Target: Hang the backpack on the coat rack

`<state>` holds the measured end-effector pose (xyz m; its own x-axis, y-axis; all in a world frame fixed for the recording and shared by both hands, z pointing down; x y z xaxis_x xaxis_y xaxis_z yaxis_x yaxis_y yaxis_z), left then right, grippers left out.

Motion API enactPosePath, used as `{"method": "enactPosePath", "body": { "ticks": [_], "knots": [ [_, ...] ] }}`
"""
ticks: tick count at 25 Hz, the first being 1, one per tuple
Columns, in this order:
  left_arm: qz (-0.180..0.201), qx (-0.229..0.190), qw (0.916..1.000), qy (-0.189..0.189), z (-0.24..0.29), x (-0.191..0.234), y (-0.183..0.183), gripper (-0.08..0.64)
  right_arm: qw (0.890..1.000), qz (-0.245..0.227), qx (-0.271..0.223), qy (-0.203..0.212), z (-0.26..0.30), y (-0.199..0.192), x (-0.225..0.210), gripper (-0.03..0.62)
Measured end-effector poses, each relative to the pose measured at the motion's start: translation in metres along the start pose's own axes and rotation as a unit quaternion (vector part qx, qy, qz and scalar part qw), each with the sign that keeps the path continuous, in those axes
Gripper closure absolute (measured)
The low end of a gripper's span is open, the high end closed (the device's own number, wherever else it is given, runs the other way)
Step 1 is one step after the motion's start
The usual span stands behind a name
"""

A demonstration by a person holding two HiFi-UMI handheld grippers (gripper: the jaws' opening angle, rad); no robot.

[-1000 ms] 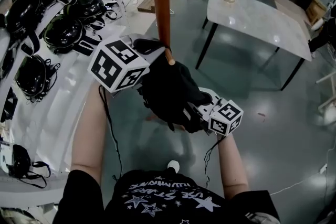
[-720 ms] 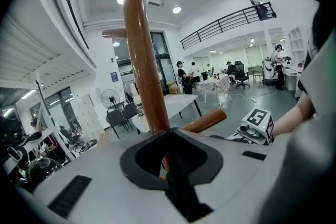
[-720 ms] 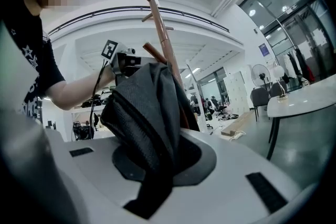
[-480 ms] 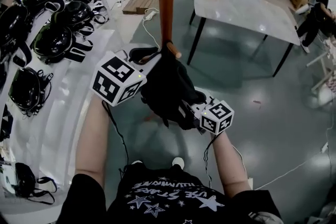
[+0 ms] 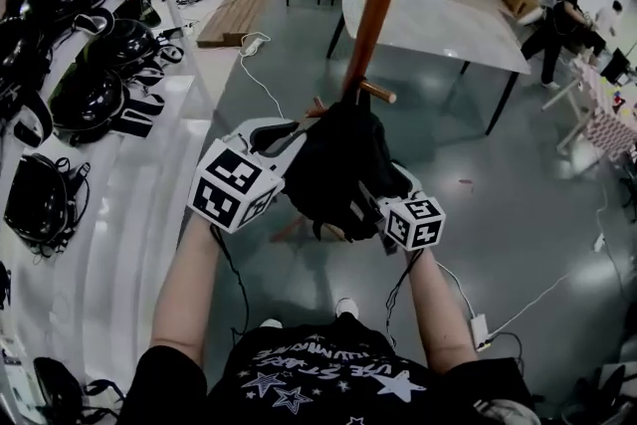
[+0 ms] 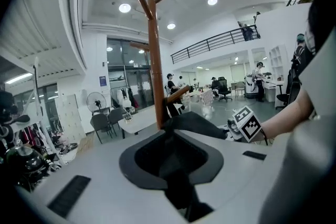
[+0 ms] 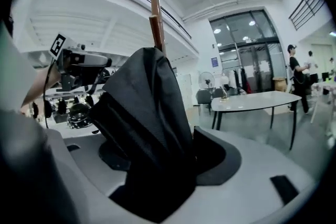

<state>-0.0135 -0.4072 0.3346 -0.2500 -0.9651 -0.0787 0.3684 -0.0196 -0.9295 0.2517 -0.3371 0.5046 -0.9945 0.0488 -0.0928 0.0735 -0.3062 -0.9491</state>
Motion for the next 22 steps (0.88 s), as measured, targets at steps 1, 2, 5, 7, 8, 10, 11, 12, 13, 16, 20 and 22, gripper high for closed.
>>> {"method": "enactPosePath", "body": {
  "ticks": [1,2,5,7,8,10,11,12,13,16,20,22],
  "knots": [
    [-0.004,-0.002,1.0,-0.005,-0.011,0.002,-0.01,0.494,1.0,-0.002,0.005,-0.023,-0.005,-0.002,0.005,0.293],
    [-0.007,-0.001,0.9999,-0.014,-0.021,0.003,-0.02,0.494,0.999,-0.002,0.009,-0.045,-0.01,-0.004,0.011,0.287],
    [-0.019,0.003,0.9987,-0.047,-0.044,0.005,-0.051,0.489,0.994,0.033,0.003,-0.105,-0.032,-0.005,0.021,0.285],
    [-0.029,-0.001,0.9966,-0.078,-0.05,0.007,-0.072,0.48,0.986,0.071,-0.014,-0.151,-0.05,-0.004,0.024,0.285],
    [-0.034,-0.002,0.995,-0.094,-0.051,0.008,-0.082,0.476,0.981,0.085,-0.024,-0.175,-0.061,-0.005,0.026,0.285],
    [-0.051,0.001,0.9914,-0.121,-0.058,0.006,-0.108,0.471,0.971,0.105,-0.039,-0.211,-0.083,-0.01,0.038,0.285],
    [-0.062,0.004,0.9892,-0.132,-0.064,0.003,-0.121,0.471,0.967,0.11,-0.043,-0.224,-0.096,-0.014,0.048,0.286],
    [-0.073,0.006,0.9868,-0.145,-0.069,-0.002,-0.134,0.471,0.964,0.114,-0.045,-0.237,-0.11,-0.02,0.059,0.287],
    [-0.083,0.008,0.984,-0.157,-0.074,-0.006,-0.147,0.471,0.96,0.119,-0.044,-0.248,-0.124,-0.028,0.07,0.287],
    [-0.105,0.02,0.975,-0.195,-0.078,-0.027,-0.182,0.471,0.951,0.14,-0.023,-0.274,-0.165,-0.056,0.099,0.335],
    [-0.121,0.032,0.9637,-0.236,-0.07,-0.047,-0.203,0.471,0.94,0.16,-0.01,-0.302,-0.201,-0.075,0.123,0.467],
    [-0.12,0.034,0.9611,-0.246,-0.066,-0.049,-0.21,0.472,0.939,0.162,-0.014,-0.304,-0.2,-0.081,0.134,0.522]
  ]
}}
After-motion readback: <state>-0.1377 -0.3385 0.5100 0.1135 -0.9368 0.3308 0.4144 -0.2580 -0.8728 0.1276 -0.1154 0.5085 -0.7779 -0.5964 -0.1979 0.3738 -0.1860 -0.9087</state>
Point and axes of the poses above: the fingertips, and each gripper's own axes: z forward along the fingers, x to its left, y out of its top, the point moved 10 cm from there along -z, backward along the fingers, and after that the axes turned 14 degrees about -y, right-handed, at the moved point
